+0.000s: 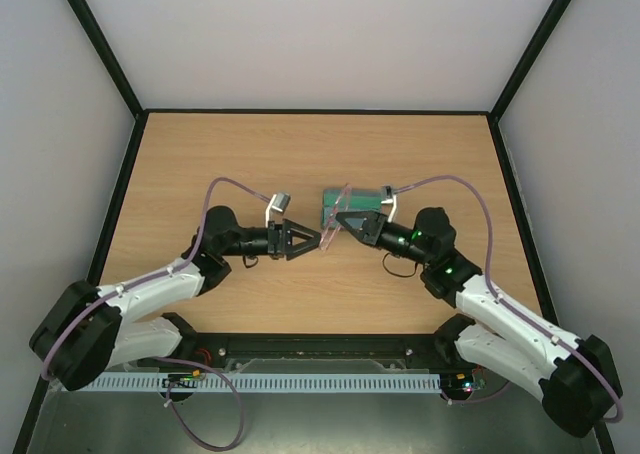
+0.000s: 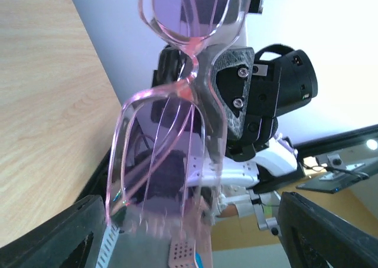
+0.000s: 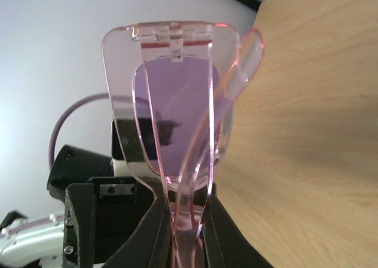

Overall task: Organize the sunglasses
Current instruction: Fold the sunglasses, then adjust the sunglasses case at the center of the board.

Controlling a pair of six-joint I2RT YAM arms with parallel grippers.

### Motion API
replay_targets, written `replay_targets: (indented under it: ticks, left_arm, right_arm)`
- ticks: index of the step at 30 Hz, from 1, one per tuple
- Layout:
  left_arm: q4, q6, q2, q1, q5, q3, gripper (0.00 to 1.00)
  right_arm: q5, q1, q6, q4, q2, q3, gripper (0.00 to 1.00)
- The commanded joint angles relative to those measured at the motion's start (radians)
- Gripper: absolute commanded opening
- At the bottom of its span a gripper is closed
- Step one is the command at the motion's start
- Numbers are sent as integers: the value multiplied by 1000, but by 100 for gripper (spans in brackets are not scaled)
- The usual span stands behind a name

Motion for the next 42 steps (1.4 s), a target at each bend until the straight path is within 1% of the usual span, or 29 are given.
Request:
replay_targets:
  ticks: [1, 2, 4, 6, 9, 12, 13, 17, 20, 22, 26, 29, 37, 42]
  left_arm:
    - [-90, 63, -64, 77, -6, 55, 83]
    - [-152, 101, -67, 104, -29, 79, 83]
    - [-337, 221, -43, 146, -126, 152, 84]
    - [-406, 294, 31, 171, -209, 224, 83]
    - [-357, 326, 195, 185, -258, 318, 83]
    - [-216, 313, 395, 181, -262, 406, 83]
    - [-213, 315, 468, 180, -268, 470, 83]
    - [-222, 338, 737, 175, -301, 641, 82]
    - [-201, 359, 846, 190, -332, 684, 82]
    - [-226, 383, 890, 195, -352, 719, 82]
    - [-218, 384, 978, 195, -322, 791, 82]
    - [-221, 383, 1010, 190, -308, 805, 82]
    - [-106, 333, 967, 178, -305, 646, 82]
    - [-37, 304, 955, 162, -295, 573, 82]
  right_arm:
    - [-3, -100, -86, -178, -64, 84, 6]
    - [-4, -123, -110, -235, -77, 104, 6]
    - [-6, -170, -159, -333, -98, 145, 6]
    - [-29, -212, -181, -388, -114, 169, 6]
    - [-42, -249, -207, -446, -125, 196, 6]
    - [-30, -263, -233, -496, -121, 205, 6]
    - [-23, -269, -243, -511, -118, 205, 6]
    - [6, -301, -274, -578, -95, 200, 6]
    - [-27, -346, -283, -589, -96, 178, 6]
    - [-41, -373, -290, -606, -105, 167, 6]
    - [-54, -405, -302, -620, -120, 143, 6]
    - [-67, -426, -306, -620, -117, 128, 6]
    - [-78, -448, -304, -572, -75, 88, 6]
    - [-72, -452, -312, -562, -57, 78, 6]
